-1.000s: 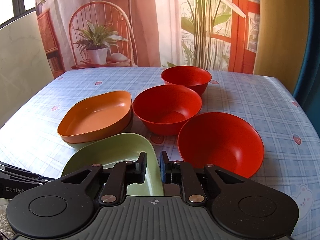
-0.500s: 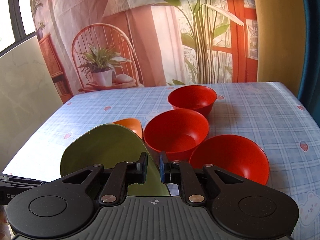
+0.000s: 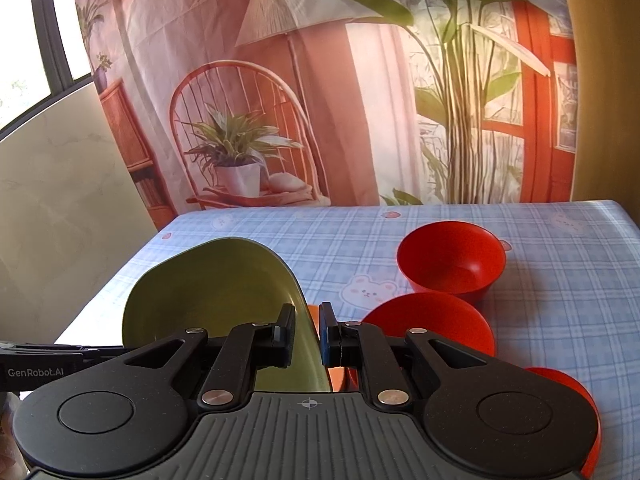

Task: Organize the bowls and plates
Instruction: 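Lift the green plate with the left gripper over the orange plate, then lower the green plate onto the orange plate and open the left gripper, then grasp the rim of a red bowl with the left gripper, then lift the red bowl with the left gripper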

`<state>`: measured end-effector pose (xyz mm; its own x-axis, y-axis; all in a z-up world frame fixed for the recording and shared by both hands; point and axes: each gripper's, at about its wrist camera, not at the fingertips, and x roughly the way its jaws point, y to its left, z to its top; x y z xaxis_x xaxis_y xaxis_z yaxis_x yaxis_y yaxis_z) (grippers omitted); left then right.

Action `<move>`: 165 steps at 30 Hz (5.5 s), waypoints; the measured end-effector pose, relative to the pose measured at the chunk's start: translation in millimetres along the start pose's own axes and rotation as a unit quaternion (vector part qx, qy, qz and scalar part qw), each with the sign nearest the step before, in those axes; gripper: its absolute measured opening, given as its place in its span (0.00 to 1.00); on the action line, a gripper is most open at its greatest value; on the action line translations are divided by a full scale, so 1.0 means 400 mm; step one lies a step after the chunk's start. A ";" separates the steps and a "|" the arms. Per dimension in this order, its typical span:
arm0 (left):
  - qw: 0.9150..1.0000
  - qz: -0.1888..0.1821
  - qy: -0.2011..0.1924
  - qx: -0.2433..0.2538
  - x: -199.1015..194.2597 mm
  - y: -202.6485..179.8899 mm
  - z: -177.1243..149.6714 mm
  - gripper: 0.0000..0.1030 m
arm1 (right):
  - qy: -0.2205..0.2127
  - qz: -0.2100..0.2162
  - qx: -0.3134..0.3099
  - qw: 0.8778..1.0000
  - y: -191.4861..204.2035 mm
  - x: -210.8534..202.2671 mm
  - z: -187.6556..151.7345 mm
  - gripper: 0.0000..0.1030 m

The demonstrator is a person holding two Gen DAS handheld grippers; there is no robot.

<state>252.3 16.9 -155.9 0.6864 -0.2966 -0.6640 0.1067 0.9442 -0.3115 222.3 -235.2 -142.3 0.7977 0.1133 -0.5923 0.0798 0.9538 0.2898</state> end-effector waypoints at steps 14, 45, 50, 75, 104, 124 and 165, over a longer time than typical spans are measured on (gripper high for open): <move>0.999 0.017 0.044 -0.001 0.125 0.046 0.008 0.12 | 0.053 -0.029 -0.045 0.997 0.011 0.163 -0.005 0.11; 0.998 0.027 0.063 0.005 0.099 0.020 -0.073 0.18 | 0.027 -0.059 -0.154 0.986 0.089 0.035 -0.166 0.19; 0.997 0.029 0.068 0.000 0.110 0.026 -0.078 0.18 | 0.042 -0.061 -0.159 0.985 0.093 0.044 -0.201 0.19; 0.998 0.059 0.018 0.026 0.067 -0.023 -0.018 0.22 | 0.010 -0.071 -0.091 0.993 -0.004 0.014 -0.111 0.20; 0.991 0.019 -0.009 0.131 0.248 -0.233 0.200 0.22 | -0.003 -0.130 -0.026 0.991 -0.306 0.066 0.126 0.33; 0.991 -0.025 0.070 0.111 0.469 -0.251 0.211 0.22 | 0.040 -0.138 0.025 0.989 -0.421 0.173 0.127 0.36; 0.984 -0.065 0.053 0.155 0.363 -0.299 0.199 0.15 | 0.039 -0.092 0.033 0.994 -0.357 0.117 0.168 0.13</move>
<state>396.5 -127.7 -161.1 0.5748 -0.4158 -0.7048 0.4149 0.8905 -0.1869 288.3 -384.7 -160.9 0.7179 -0.0375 -0.6951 0.2613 0.9400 0.2192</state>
